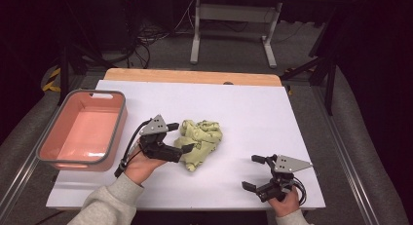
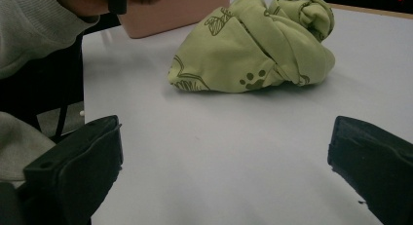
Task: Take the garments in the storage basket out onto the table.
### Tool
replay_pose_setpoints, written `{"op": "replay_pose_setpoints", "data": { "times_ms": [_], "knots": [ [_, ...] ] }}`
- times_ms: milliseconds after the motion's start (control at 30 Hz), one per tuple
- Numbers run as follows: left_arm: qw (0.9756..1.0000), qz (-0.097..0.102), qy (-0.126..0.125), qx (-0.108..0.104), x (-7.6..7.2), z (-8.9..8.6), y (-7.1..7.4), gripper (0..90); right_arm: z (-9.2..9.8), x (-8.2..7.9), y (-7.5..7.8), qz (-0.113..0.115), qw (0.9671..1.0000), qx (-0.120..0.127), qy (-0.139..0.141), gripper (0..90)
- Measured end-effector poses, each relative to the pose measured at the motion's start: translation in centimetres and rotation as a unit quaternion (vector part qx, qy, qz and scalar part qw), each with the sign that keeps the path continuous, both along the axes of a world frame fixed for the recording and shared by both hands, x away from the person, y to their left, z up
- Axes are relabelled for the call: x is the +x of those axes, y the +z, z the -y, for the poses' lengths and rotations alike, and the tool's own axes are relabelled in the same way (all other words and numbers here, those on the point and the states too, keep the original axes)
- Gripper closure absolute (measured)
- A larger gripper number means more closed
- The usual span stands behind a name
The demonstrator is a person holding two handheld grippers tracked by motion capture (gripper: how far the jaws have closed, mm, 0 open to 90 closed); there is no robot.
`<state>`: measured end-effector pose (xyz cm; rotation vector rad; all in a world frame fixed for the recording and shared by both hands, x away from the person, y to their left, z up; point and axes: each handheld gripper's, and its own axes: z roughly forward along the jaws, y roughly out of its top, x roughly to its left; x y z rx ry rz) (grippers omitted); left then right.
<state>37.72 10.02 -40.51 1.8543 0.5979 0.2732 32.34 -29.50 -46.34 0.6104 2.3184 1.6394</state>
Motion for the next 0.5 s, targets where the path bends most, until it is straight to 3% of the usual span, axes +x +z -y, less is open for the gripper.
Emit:
{"op": "replay_pose_setpoints", "data": {
  "times_ms": [200,500],
  "knots": [
    [1.0000,0.005,-0.004,-0.003,-0.5,-0.9,0.4,7.9,0.0,0.0,0.0,0.000,1.0000,0.001,0.000,0.1],
    [0.9997,0.006,-0.018,0.014,-1.6,-2.4,0.6,3.3,0.0,-0.1,0.1,0.002,1.0000,0.001,0.000,0.1]
  ]
}}
